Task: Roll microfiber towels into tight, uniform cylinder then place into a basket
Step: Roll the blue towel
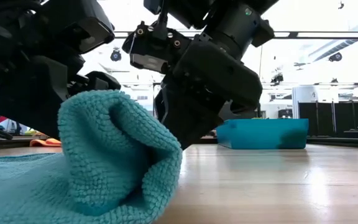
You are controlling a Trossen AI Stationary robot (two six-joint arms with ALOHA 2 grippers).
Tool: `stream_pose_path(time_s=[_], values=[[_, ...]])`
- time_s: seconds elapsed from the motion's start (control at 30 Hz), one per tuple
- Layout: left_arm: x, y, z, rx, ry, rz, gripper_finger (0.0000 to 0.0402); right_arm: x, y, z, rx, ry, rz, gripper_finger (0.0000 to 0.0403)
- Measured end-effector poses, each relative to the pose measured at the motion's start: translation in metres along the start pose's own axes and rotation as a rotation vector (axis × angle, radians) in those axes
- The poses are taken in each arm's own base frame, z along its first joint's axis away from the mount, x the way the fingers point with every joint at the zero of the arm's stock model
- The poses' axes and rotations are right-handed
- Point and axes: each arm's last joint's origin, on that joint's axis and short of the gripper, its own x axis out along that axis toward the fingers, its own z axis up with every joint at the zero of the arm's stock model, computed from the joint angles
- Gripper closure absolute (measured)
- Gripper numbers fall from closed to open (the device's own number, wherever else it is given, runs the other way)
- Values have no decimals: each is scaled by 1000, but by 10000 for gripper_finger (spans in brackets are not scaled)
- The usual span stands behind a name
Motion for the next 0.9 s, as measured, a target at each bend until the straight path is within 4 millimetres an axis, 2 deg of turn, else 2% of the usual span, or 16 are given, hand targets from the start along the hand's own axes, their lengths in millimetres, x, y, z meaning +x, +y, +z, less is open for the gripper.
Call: stream_pose_path(time_s=[0.3, 0.4, 0.67, 0.9], values=[[-1, 0, 0, -1, -7, 11, 266, 1, 4, 7, 3, -44, 31, 171], [-1, 0, 0, -2, -8, 11, 240, -1, 5, 8, 15, -30, 40, 142], [-1, 1, 1, 3, -7, 12, 163, -6, 7, 16, 1, -5, 31, 30], [-2, 1, -1, 3, 17, 18, 150, -6, 11, 17, 16, -11, 29, 19]])
